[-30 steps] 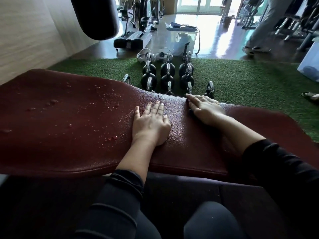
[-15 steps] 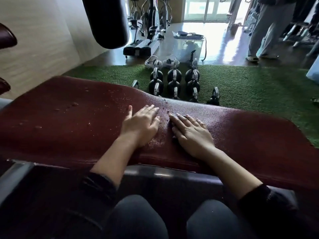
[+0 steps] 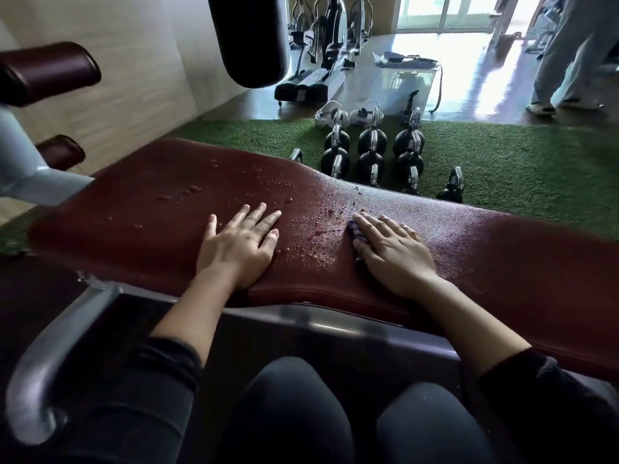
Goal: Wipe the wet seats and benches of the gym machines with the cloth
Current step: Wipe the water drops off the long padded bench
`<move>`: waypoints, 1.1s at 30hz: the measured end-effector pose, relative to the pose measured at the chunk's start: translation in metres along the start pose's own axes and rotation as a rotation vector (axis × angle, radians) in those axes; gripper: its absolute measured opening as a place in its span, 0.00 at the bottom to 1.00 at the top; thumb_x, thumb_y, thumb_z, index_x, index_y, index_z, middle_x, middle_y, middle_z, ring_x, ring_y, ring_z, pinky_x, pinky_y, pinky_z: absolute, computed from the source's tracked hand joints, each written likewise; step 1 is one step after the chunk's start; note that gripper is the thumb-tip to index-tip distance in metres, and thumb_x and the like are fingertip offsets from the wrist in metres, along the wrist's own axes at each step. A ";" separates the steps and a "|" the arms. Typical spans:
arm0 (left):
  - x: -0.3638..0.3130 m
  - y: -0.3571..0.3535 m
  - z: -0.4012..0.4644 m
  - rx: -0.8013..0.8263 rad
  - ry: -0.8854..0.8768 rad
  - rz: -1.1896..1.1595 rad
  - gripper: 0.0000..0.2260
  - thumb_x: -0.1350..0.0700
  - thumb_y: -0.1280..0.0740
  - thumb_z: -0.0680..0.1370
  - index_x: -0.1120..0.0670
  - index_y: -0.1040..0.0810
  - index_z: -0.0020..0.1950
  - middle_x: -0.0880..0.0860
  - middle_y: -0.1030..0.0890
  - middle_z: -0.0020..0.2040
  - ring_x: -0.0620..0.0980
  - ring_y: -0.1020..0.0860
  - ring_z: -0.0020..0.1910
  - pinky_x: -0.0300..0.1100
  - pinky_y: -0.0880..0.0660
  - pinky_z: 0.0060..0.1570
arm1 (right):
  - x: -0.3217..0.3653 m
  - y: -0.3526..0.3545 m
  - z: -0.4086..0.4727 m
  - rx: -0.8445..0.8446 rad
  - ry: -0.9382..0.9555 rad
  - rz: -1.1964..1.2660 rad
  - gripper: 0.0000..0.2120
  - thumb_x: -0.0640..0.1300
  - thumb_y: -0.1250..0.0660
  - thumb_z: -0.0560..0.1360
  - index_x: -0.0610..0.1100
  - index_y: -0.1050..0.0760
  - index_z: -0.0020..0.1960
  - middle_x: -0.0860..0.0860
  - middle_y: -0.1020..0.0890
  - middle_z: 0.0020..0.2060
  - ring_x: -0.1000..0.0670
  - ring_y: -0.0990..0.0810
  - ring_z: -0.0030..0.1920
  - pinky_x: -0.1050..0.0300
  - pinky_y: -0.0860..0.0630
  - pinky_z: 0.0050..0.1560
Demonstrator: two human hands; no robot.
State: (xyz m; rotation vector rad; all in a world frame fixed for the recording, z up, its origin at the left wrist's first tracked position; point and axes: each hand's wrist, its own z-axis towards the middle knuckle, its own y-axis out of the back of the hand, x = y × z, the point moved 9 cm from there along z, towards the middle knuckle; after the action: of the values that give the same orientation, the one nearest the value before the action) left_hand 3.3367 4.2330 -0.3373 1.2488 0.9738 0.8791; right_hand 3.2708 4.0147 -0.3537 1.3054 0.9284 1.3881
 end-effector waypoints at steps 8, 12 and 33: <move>0.004 0.003 0.001 -0.033 0.020 -0.085 0.21 0.46 0.55 0.83 0.38 0.46 0.77 0.38 0.49 0.78 0.39 0.53 0.77 0.51 0.60 0.75 | 0.090 -0.011 0.018 0.003 0.230 0.017 0.24 0.57 0.53 0.81 0.58 0.49 0.76 0.60 0.44 0.76 0.54 0.49 0.76 0.52 0.52 0.75; 0.006 0.003 0.003 -0.043 0.016 -0.102 0.21 0.47 0.55 0.84 0.38 0.44 0.77 0.37 0.48 0.78 0.39 0.51 0.77 0.51 0.59 0.75 | 0.113 -0.007 -0.023 -0.073 0.439 -0.008 0.25 0.58 0.55 0.80 0.55 0.43 0.76 0.58 0.37 0.74 0.53 0.42 0.75 0.50 0.44 0.73; 0.008 0.004 0.002 -0.088 0.019 -0.138 0.20 0.47 0.54 0.84 0.38 0.41 0.76 0.36 0.45 0.77 0.37 0.50 0.76 0.50 0.58 0.74 | 0.103 -0.008 -0.041 -0.105 0.512 -0.102 0.25 0.56 0.53 0.80 0.53 0.42 0.76 0.57 0.36 0.73 0.52 0.39 0.74 0.51 0.41 0.73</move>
State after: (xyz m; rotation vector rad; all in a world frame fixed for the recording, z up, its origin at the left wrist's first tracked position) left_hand 3.3416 4.2400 -0.3346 1.0869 1.0134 0.8180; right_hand 3.2377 4.1199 -0.3420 0.8204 1.2208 1.7006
